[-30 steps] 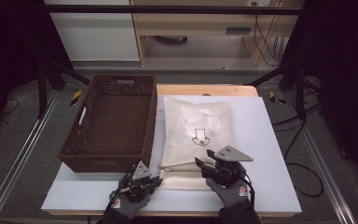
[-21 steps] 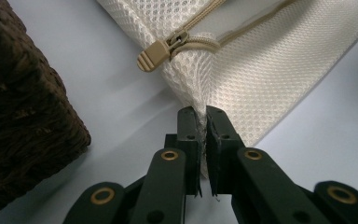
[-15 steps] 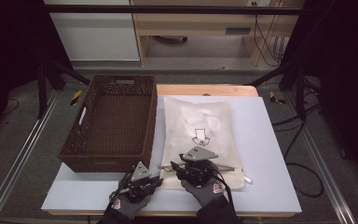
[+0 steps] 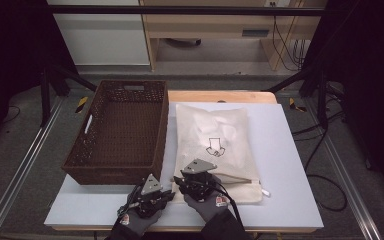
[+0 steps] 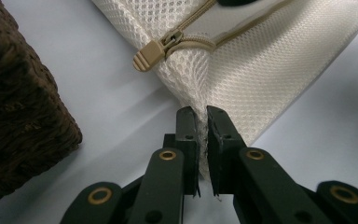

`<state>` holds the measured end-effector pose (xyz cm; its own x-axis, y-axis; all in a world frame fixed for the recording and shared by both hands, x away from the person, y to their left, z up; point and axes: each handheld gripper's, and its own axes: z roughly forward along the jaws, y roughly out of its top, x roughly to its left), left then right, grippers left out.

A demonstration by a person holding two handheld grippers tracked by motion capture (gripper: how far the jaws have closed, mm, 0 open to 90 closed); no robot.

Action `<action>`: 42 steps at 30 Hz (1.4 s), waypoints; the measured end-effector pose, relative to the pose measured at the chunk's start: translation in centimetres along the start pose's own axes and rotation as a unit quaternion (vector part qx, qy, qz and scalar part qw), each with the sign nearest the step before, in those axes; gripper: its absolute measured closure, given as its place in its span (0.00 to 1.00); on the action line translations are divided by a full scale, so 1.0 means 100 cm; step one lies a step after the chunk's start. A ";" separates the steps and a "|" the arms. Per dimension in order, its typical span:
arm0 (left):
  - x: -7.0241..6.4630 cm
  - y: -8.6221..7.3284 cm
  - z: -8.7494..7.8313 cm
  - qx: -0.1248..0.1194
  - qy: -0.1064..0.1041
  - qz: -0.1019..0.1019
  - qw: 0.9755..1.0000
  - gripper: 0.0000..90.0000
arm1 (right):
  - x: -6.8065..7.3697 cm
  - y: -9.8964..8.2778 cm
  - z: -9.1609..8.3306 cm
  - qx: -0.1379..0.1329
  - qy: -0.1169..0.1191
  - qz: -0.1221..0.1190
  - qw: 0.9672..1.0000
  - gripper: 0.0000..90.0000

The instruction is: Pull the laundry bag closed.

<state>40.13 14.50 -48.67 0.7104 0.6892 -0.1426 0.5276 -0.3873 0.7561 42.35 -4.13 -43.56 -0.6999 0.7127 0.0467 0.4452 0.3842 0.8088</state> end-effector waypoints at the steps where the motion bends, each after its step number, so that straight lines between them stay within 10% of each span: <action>1: 0.000 0.000 0.000 -0.002 0.001 0.001 1.000 0.92 | 0.001 0.000 0.003 0.003 0.000 -0.001 1.000 0.74; 23: -0.001 -0.001 0.000 -0.003 0.002 0.004 1.000 0.93 | 0.016 -0.006 0.053 0.061 -0.046 -0.025 0.997 0.73; 36: -0.001 0.000 0.001 -0.002 0.004 0.008 1.000 0.93 | 0.006 0.005 0.025 0.032 -0.035 0.015 0.999 1.00; 42: -0.001 0.000 0.001 -0.002 0.004 0.008 1.000 0.93 | 0.003 0.003 0.020 0.038 -0.018 0.019 0.999 0.90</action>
<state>40.07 14.40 -48.74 0.7150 0.6878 -0.1254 0.5141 -0.3958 0.7610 43.38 -2.57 -44.48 -0.6625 0.7471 0.0540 0.5126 0.3997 0.7599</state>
